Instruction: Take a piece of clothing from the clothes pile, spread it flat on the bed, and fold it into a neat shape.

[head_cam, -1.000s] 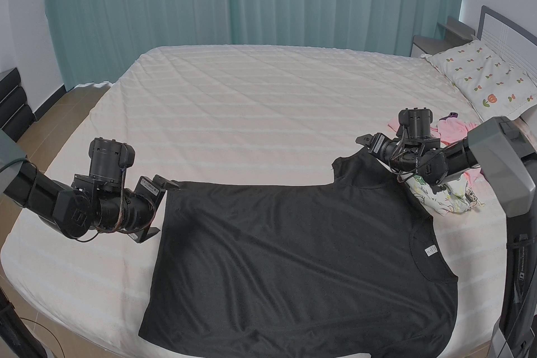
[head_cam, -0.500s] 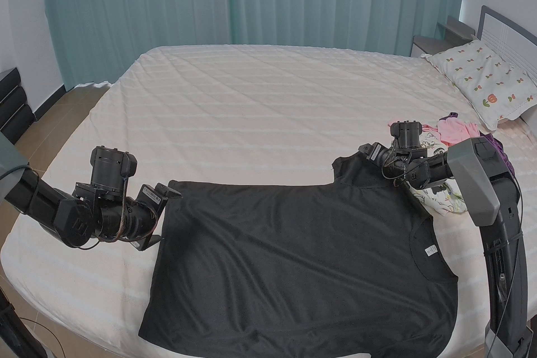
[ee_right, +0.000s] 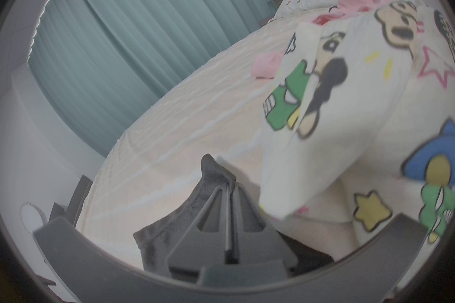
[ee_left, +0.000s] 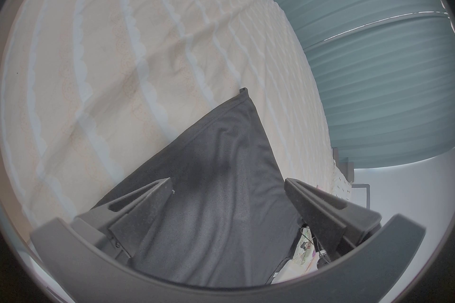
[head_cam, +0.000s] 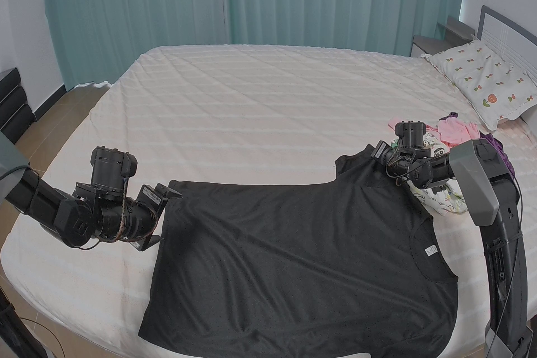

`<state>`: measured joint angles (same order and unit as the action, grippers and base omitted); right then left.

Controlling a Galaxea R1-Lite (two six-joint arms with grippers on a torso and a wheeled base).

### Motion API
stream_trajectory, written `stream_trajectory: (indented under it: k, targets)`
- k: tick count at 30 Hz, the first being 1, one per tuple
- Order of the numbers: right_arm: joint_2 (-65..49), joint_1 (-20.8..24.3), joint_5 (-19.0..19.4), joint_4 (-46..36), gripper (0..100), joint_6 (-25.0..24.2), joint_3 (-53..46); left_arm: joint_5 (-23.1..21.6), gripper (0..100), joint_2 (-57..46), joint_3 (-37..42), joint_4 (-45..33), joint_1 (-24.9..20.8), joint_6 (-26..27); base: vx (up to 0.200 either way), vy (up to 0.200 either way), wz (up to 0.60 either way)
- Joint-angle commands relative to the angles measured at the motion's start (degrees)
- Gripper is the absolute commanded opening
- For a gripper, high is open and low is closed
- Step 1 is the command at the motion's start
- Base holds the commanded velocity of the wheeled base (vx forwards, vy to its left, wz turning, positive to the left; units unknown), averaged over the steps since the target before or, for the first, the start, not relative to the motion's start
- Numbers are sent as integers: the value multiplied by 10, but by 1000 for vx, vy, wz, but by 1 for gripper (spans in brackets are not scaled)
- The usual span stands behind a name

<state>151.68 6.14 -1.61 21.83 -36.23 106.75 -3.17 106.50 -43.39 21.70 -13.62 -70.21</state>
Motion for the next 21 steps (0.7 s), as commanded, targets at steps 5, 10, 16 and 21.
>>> stream_trajectory:
  k: [5, 10, 16, 21]
  targets:
    - [-12, -12, -3, -2, 0, -25, 18, 0, 100, 2, 0, 0, 0, 0, 0, 0, 0]
    - [-2, -11, -5, 18, 0, -29, 16, 0, 100, 2, 0, 0, 0, 0, 0, 0, 0]
    - [-16, -7, -3, 48, 100, -32, -6, 0, 100, -1, 1, 0, 0, 1, 0, 0, 0]
    - [-75, -2, 11, 73, 100, -51, -76, 0, 100, -12, 5, 0, 0, 3, 0, 0, 0]
